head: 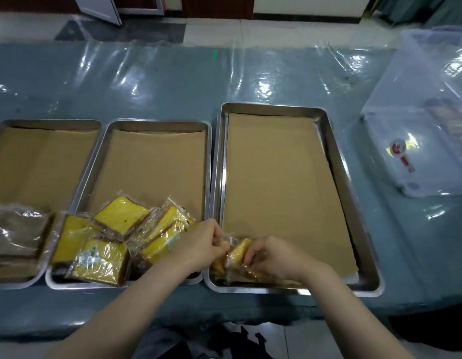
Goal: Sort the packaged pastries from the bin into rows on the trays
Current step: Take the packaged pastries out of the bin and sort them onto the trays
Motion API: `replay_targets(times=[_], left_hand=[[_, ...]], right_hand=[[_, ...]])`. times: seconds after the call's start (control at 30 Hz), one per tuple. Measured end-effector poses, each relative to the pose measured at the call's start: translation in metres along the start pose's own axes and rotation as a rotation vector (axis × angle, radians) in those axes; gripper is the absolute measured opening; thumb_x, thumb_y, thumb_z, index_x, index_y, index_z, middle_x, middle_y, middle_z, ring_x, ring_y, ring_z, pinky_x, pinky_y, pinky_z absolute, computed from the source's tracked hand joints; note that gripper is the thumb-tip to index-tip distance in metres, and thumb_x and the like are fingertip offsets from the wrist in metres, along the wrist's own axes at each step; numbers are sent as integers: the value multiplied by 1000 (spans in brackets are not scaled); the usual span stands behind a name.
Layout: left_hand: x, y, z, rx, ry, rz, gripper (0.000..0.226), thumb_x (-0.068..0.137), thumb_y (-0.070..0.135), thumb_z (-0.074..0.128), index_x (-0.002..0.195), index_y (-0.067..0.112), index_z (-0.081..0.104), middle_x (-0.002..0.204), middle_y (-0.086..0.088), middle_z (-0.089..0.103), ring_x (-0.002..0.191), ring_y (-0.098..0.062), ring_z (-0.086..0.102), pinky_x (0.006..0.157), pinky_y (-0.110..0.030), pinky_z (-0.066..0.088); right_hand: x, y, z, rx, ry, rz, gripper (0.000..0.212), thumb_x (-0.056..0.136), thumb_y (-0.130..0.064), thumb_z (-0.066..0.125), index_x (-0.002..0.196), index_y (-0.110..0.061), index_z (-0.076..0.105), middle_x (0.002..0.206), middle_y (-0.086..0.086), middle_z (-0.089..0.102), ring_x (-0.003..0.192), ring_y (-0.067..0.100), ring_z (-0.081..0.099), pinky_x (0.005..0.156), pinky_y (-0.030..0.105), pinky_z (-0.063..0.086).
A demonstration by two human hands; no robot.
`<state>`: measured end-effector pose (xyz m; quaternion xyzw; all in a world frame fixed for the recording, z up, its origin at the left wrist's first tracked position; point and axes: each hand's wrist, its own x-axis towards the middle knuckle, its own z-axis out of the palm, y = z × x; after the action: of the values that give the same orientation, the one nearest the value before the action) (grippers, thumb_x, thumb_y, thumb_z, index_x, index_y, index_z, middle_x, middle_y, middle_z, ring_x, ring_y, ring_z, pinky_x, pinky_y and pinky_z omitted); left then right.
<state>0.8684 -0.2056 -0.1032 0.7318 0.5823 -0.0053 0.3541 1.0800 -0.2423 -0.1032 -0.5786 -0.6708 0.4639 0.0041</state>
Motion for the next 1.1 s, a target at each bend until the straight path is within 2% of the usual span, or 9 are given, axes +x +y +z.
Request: replay_targets(times=[0.13, 0.2, 0.33, 0.5, 0.63, 0.73, 0.83, 0.97, 1.1], left_hand=[[0, -5, 6, 24, 35, 63, 23, 88, 41, 64, 102, 31, 48, 100, 13, 47, 84, -1, 51, 76, -26, 51], [0, -6, 5, 25, 4, 69, 21, 89, 39, 63, 102, 31, 49, 101, 13, 46, 84, -1, 51, 75, -23, 50], [-1, -6, 3, 37, -15, 82, 23, 87, 37, 65, 102, 31, 48, 103, 11, 45, 84, -2, 50, 71, -22, 47], [0, -9, -4, 30, -32, 85, 30, 88, 43, 63, 112, 31, 50, 107, 11, 47, 88, -3, 52, 74, -23, 48], [-1, -14, -21, -7, -8, 110, 38, 91, 43, 61, 124, 29, 49, 114, 11, 49, 94, -4, 52, 75, -18, 43], [-5, -20, -41, -65, 28, 158, 33, 93, 39, 59, 124, 30, 52, 117, 12, 51, 95, 0, 51, 75, -15, 42], [-10, -31, -63, -92, 72, 206, 29, 93, 39, 57, 121, 33, 55, 116, 16, 54, 100, 2, 53, 79, -16, 43], [-17, -60, -98, -129, 113, 206, 27, 94, 39, 57, 120, 33, 57, 116, 18, 53, 108, 1, 53, 89, -25, 47], [-26, -104, -135, -128, 158, 171, 34, 94, 39, 58, 127, 30, 55, 122, 14, 53, 111, -2, 51, 90, -26, 44]], right_hand=[[4, 2, 20, -16, 101, -105, 21, 83, -15, 73, 93, -29, 62, 103, -12, 54, 88, 4, 58, 80, 18, 49], [1, 4, 28, -18, 156, -136, 24, 82, -16, 72, 96, -27, 55, 104, -12, 47, 88, 2, 52, 75, 13, 45], [-3, 6, 41, -32, 224, -136, 30, 82, -20, 70, 95, -29, 45, 101, -16, 40, 92, 3, 44, 73, 13, 40], [-4, 2, 26, 32, 150, -63, 36, 78, -32, 75, 92, -34, 42, 107, -18, 42, 103, -3, 40, 84, 23, 42], [-6, -13, 8, 81, 246, -37, 27, 82, -37, 72, 93, -36, 47, 110, -18, 49, 107, -5, 44, 89, 24, 42], [4, -33, 2, 34, 330, -35, 25, 88, -43, 63, 107, -36, 47, 117, -18, 49, 109, -3, 46, 96, 24, 42], [20, -61, 2, 14, 377, -48, 42, 92, -46, 59, 129, -31, 46, 128, -17, 46, 120, 0, 42, 102, 23, 37], [45, -104, 9, 3, 433, -114, 40, 92, -37, 62, 129, -28, 49, 126, -12, 53, 119, 2, 47, 100, 22, 40], [75, -154, 21, -21, 451, -149, 43, 93, -37, 62, 132, -25, 49, 127, -11, 54, 119, 3, 49, 98, 20, 40]])
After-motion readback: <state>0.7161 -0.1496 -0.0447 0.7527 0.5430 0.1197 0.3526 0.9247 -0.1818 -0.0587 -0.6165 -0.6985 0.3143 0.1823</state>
